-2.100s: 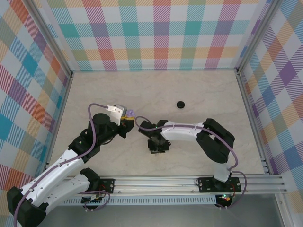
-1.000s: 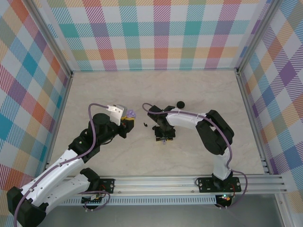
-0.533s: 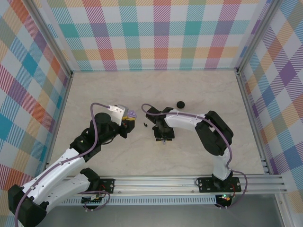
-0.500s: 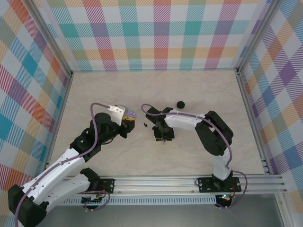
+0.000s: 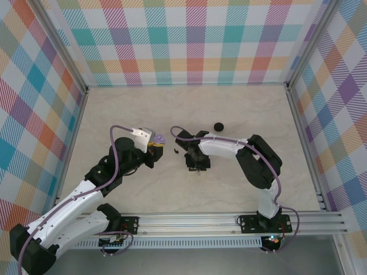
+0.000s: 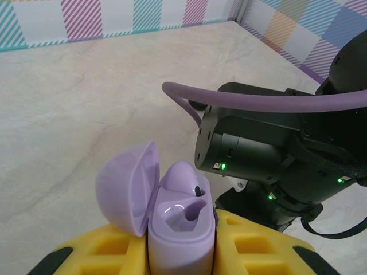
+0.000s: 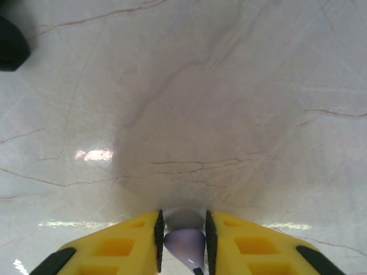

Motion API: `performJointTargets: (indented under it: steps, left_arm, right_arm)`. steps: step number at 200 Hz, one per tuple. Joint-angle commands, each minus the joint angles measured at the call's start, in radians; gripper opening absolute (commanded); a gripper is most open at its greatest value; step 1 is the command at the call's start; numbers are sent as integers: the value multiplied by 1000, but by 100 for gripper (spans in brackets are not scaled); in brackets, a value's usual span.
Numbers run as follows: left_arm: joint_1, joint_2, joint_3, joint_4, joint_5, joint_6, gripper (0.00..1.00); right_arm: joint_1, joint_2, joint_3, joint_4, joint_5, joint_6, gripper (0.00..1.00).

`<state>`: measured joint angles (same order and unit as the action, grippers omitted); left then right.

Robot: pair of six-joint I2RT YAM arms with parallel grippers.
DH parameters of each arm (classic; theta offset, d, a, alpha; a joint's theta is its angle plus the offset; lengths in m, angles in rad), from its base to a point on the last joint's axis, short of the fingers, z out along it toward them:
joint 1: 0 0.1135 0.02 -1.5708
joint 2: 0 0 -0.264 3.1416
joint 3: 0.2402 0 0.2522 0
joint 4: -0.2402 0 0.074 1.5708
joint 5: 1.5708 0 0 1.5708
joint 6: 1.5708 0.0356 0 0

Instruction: Insert the wireless bluetooth earbuds into the charging case

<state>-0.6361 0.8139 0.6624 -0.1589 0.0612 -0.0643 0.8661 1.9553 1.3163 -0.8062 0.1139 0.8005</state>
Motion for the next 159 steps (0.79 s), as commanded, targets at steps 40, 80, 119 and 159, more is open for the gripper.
performJointTargets:
  steps: [40,80,119,159]
  left_arm:
    - [-2,-17,-8,7,0,-11,26]
    - [-2,4,-15,25,13,-30,26]
    - [-2,80,-10,60,52,-80,26]
    - [-2,202,2,97,93,-112,25]
  right_arm:
    - [12,22,-15,-38,-15,-13,23]
    - [-3,-9,-34,9,-23,-47,23]
    - [-66,-76,-91,97,-80,-83,24]
    - [-154,-150,-158,192,-156,-113,25]
